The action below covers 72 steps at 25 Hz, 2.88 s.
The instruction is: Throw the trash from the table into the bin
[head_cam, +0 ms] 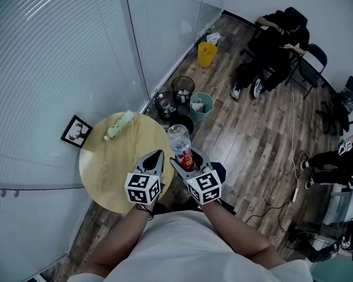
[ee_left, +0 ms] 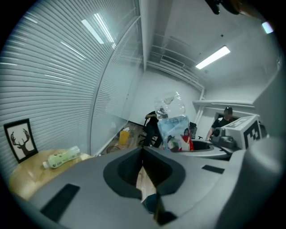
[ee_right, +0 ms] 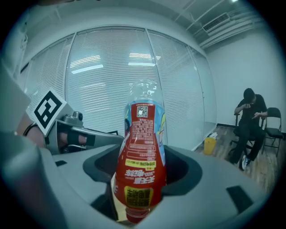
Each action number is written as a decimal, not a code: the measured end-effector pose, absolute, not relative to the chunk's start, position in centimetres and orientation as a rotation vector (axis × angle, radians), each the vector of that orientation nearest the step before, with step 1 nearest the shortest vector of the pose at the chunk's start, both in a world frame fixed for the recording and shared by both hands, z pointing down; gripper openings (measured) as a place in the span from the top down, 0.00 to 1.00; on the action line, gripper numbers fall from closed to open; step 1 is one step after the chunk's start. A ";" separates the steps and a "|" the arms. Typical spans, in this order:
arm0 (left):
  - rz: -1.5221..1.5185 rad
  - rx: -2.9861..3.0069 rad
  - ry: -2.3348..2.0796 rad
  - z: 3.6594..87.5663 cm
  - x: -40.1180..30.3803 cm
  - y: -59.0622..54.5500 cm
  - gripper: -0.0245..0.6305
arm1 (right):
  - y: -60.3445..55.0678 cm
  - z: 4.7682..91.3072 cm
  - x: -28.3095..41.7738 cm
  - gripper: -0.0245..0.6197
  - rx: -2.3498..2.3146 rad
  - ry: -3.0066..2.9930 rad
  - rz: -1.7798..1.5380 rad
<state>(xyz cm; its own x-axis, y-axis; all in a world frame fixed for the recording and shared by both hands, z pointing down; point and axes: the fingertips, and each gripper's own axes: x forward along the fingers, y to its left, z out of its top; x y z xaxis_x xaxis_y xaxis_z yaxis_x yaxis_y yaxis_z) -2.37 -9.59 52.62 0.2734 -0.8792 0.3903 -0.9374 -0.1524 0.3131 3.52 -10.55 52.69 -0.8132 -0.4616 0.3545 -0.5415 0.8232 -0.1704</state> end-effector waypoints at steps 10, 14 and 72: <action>0.245 2.199 -1.408 55.0 15.4 -15.1 0.95 | -14.4 55.8 21.6 0.50 1.002 -2.620 0.442; 0.283 2.224 -1.322 56.4 20.4 -16.5 0.95 | -14.6 58.1 27.4 0.50 1.093 -2.556 0.471; 0.269 2.259 -1.309 55.5 24.5 -16.2 0.95 | -14.1 57.1 29.8 0.89 1.083 -2.585 0.435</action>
